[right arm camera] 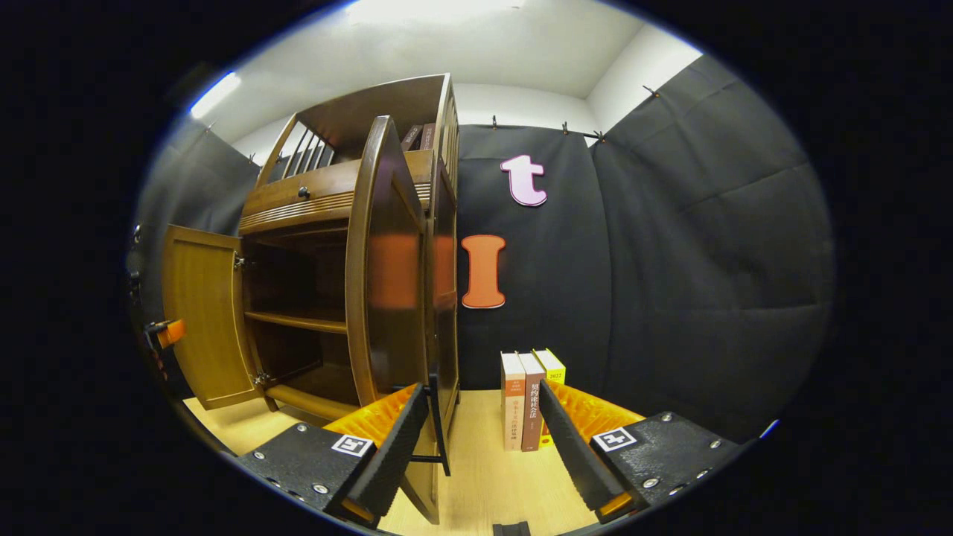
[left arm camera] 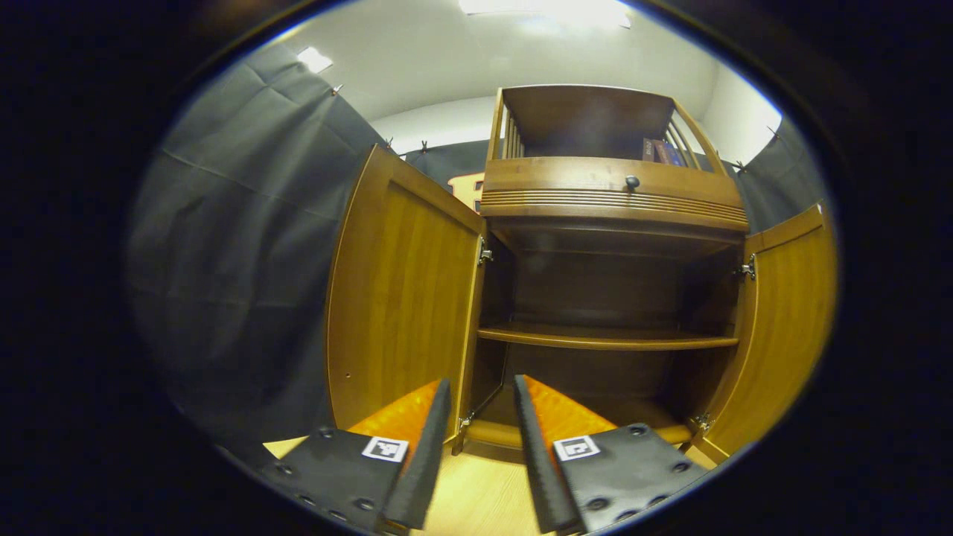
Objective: Open the right door of the double-door shoe cabinet with the right hand, and open the left door with the left hand.
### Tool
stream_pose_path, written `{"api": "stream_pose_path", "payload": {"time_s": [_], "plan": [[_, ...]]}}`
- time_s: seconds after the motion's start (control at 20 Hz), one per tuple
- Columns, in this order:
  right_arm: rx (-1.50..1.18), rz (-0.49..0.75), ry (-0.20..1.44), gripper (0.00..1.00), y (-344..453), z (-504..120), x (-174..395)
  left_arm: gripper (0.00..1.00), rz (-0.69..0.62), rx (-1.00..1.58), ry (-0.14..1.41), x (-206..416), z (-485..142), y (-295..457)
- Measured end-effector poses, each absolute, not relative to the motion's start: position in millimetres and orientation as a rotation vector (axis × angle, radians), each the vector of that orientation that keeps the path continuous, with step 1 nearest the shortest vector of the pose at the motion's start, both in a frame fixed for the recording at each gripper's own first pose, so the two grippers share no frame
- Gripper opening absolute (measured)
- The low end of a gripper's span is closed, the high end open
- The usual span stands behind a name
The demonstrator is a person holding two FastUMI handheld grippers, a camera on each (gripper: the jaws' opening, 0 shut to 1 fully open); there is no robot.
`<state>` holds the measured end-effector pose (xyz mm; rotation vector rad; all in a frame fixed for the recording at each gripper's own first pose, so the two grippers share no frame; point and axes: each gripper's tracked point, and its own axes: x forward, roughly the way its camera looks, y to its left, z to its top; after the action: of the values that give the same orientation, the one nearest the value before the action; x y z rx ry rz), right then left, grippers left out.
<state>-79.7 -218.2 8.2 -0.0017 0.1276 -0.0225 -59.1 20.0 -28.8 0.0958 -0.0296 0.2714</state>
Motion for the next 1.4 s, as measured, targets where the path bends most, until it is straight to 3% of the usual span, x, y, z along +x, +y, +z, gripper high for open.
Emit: {"api": "stream_pose_path", "payload": {"time_s": [0.1,0.35,0.5,0.55,1.4], "plan": [[-0.010,-0.021,0.133,0.92,-219.7,4.5,-79.6,0.86,0.284,0.130,-0.027,-62.2,-34.7,22.6],[-0.038,-0.035,0.150,0.92,-222.1,-2.1,-79.2,1.00,0.310,0.177,-0.037,-59.3,-34.3,21.1],[-0.038,-0.037,0.156,0.92,-221.5,-4.7,-78.9,1.00,0.284,0.190,-0.038,-51.1,-34.8,12.8],[-0.035,-0.038,0.161,0.99,-222.1,-6.0,-79.6,1.00,0.279,0.194,-0.036,-49.5,-36.0,10.0],[-0.023,-0.046,0.171,0.99,-223.1,-10.2,-84.1,1.00,0.219,0.221,-0.030,-46.3,-39.1,-8.8]]}}
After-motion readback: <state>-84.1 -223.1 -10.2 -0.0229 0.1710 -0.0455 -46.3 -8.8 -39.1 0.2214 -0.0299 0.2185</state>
